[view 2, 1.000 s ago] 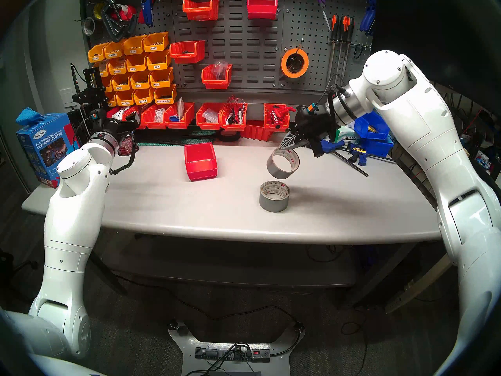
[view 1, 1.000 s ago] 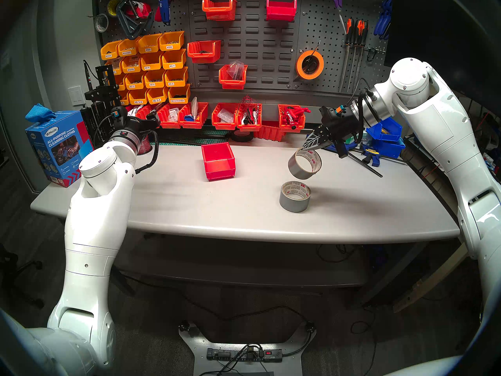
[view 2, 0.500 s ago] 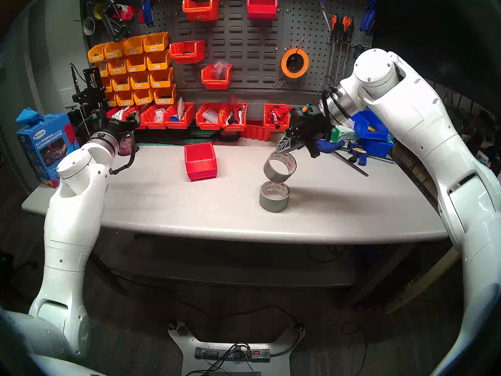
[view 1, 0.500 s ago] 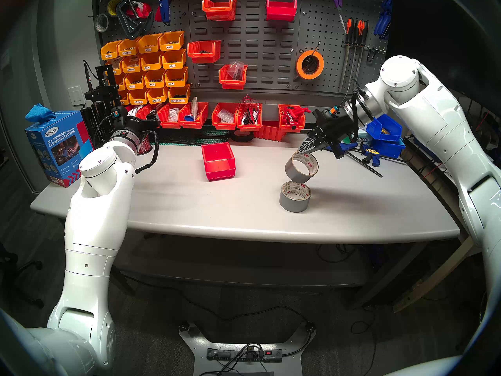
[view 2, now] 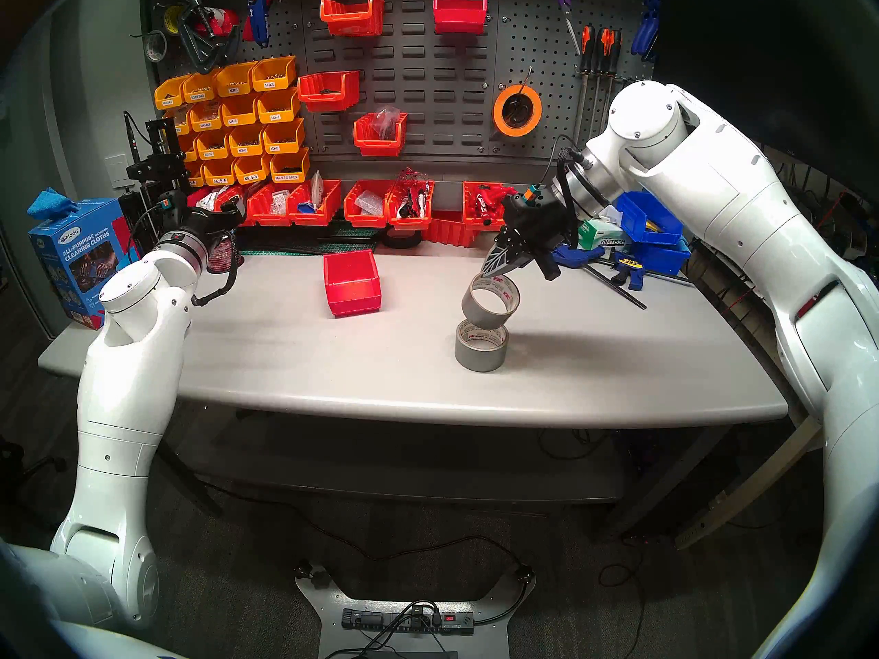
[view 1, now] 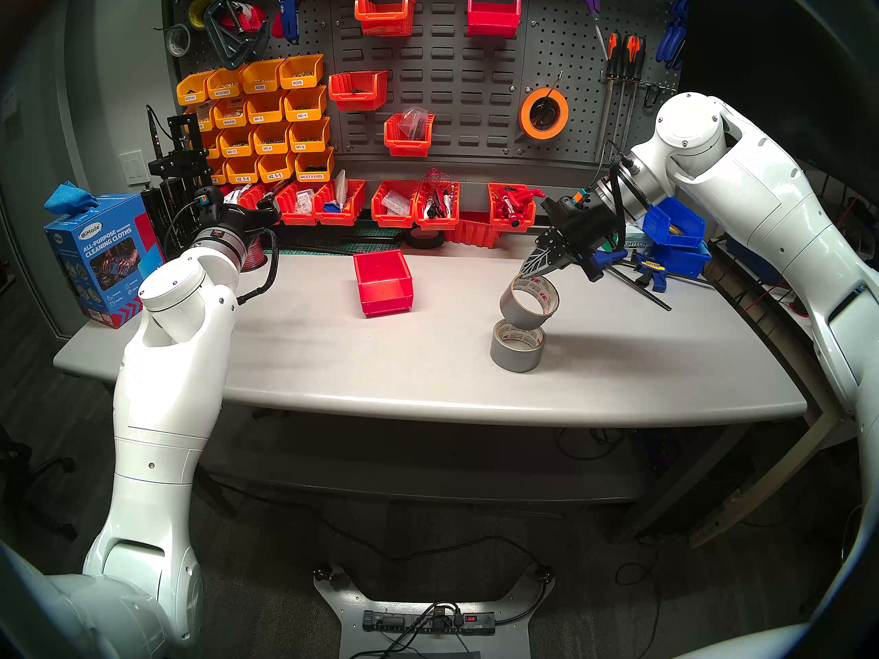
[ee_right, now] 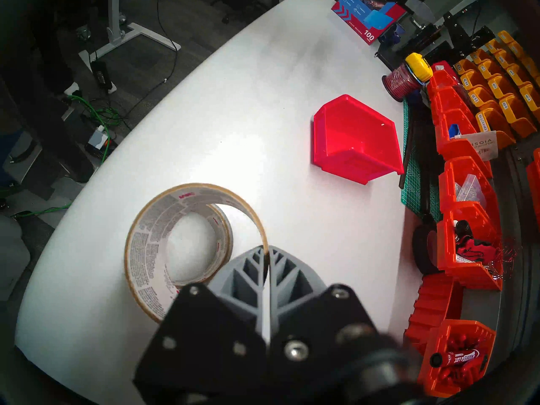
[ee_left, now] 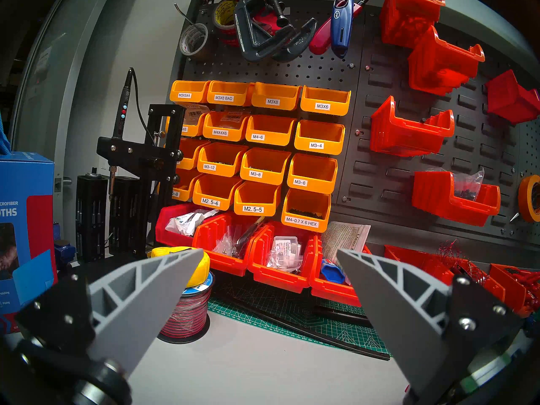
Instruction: Take out tools from the storage box
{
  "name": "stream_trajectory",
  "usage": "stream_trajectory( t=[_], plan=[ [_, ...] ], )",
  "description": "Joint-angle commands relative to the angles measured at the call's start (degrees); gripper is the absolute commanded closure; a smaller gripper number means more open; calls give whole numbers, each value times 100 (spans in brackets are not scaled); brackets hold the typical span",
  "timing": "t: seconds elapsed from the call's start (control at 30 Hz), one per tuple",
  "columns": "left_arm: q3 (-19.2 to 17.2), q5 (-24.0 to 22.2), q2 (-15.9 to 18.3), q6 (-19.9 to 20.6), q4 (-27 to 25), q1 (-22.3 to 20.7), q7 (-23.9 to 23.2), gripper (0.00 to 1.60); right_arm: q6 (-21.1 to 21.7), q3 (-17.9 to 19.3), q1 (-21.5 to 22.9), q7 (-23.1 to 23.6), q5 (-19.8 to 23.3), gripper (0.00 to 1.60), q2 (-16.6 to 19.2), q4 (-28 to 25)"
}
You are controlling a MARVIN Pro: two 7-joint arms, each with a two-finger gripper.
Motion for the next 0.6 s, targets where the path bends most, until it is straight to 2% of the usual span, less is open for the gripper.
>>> stream_trajectory(
  t=[0.0,0.57],
  plan=[
    [-10,3,-6,-33,-66,-81,10,0,-1,-414,574,-16,314,160,102,-12],
    [-10,4,-8,-35,-67,-82,11,0,-294,-1707,1211,-16,981,160,-139,276]
  ],
)
